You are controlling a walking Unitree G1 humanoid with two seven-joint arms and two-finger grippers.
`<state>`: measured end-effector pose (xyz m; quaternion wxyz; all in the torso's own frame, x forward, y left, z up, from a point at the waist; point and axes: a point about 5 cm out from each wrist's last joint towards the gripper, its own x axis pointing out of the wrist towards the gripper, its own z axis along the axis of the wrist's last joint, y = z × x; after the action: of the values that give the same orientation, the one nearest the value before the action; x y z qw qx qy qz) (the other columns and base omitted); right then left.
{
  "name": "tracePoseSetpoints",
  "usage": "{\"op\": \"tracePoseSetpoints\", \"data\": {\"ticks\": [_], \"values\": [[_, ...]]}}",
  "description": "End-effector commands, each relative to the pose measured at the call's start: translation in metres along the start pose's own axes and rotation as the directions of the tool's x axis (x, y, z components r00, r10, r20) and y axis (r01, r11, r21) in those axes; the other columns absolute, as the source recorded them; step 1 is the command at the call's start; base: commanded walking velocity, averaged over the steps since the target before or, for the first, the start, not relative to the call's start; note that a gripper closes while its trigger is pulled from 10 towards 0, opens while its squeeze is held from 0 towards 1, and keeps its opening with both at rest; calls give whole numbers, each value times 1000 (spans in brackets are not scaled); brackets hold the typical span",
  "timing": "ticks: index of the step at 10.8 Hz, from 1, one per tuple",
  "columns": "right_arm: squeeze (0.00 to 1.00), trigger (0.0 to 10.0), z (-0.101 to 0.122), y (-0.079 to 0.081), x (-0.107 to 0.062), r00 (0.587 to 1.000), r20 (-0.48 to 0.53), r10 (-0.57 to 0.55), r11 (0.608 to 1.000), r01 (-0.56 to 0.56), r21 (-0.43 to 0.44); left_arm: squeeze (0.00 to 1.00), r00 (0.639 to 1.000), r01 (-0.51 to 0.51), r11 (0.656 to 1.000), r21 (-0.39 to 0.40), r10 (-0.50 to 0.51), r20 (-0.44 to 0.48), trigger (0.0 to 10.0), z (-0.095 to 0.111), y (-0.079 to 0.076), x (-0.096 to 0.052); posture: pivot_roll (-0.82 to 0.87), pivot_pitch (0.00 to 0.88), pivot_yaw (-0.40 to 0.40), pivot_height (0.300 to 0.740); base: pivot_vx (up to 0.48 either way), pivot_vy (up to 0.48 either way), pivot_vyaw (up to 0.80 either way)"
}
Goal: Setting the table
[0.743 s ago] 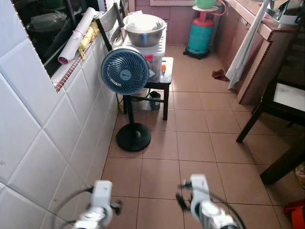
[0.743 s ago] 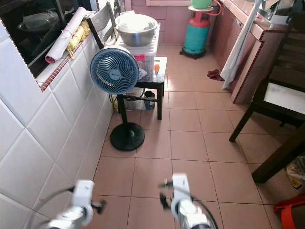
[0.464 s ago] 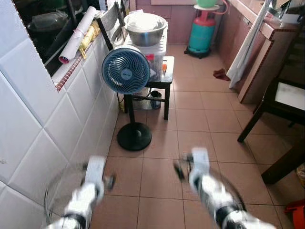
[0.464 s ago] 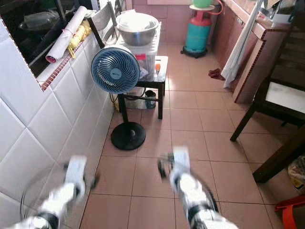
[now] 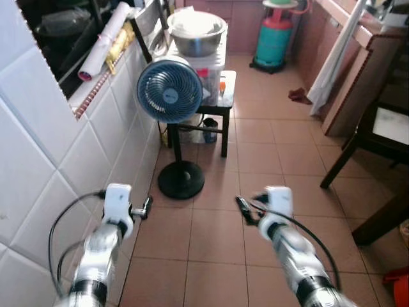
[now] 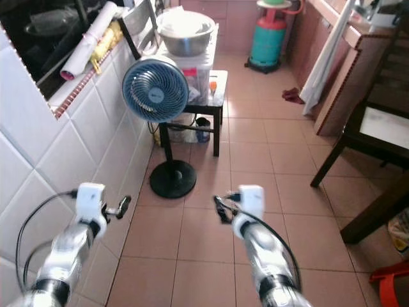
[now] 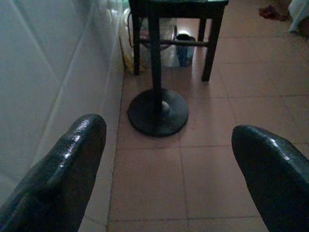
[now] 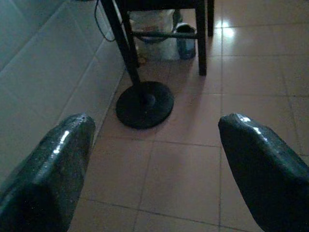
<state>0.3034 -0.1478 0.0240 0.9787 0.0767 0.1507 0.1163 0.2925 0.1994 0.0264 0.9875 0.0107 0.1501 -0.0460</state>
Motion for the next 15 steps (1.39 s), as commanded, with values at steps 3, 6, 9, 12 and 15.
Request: {"op": "tracePoseSetpoints", "data": {"ticks": [3,6,9,12,15], "values": [[0,10000,16,-16,-35,995,98,-17,999,22,-49,0,998,-46,996,-78,49,35,10000,-9,-5,-35,-79,84,42,740,0,0,0],[0,10000,23,-28,-69,995,81,-64,994,70,-79,0,996,-51,992,-111,59,71,10000,-2,-6,-69,-70,91,38,740,0,0,0],[0,10000,17,-19,-85,992,55,-112,993,113,-22,0,999,-36,994,-105,39,24,10000,-2,-12,-76,-87,120,56,740,0,0,0],[0,10000,13,-12,-92,991,29,-129,992,129,3,0,1000,-5,996,-90,4,-12,10000,-3,-9,-74,-98,153,73,740,0,0,0],[0,10000,24,10,-73,995,86,-52,998,55,-30,0,998,-57,996,-64,58,0,10000,8,-2,-69,-41,137,58,740,0,0,0]]}}
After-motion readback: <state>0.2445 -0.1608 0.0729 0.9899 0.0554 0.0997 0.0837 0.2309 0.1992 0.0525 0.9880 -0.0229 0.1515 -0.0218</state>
